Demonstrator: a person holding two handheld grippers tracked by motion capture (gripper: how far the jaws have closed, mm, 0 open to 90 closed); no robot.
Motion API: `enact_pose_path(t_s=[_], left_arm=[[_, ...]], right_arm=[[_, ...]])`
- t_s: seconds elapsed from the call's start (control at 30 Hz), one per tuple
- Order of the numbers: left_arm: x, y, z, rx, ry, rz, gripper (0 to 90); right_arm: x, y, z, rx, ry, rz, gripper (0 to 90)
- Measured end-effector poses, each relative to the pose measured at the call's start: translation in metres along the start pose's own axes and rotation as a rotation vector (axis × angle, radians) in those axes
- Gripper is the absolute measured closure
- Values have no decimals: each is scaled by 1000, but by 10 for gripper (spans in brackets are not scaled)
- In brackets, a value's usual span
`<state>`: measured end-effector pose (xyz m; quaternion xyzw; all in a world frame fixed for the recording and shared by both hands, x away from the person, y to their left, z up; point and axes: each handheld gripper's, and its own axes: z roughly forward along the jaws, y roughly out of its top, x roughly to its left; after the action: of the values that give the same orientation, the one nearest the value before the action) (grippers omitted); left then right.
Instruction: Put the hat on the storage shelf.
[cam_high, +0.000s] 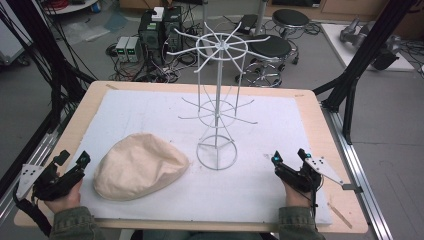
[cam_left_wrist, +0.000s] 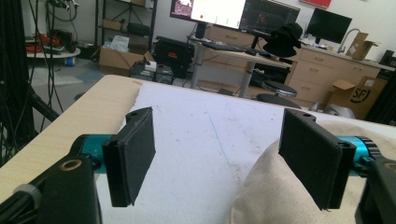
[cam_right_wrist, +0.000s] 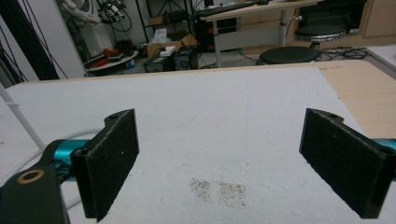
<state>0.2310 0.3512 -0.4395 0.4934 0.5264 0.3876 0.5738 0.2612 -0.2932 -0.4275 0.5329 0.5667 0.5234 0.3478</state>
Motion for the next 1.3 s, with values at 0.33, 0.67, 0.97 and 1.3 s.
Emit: enact_pose_path(t_s=[0.33,0.67,0.97,1.3], left_arm=[[0,0,-1,-3,2,2,270],[-1,0,0,-3,5,1,270],[-1,0,0,-1,6,11,270],[-3,1,2,-5,-1,16,270]], right_arm=[[0,0,0,0,-3,-3,109],[0,0,0,3,-3,1,109],[0,0,1,2,-1,-4,109],[0,-1,0,5,2,-6,109]])
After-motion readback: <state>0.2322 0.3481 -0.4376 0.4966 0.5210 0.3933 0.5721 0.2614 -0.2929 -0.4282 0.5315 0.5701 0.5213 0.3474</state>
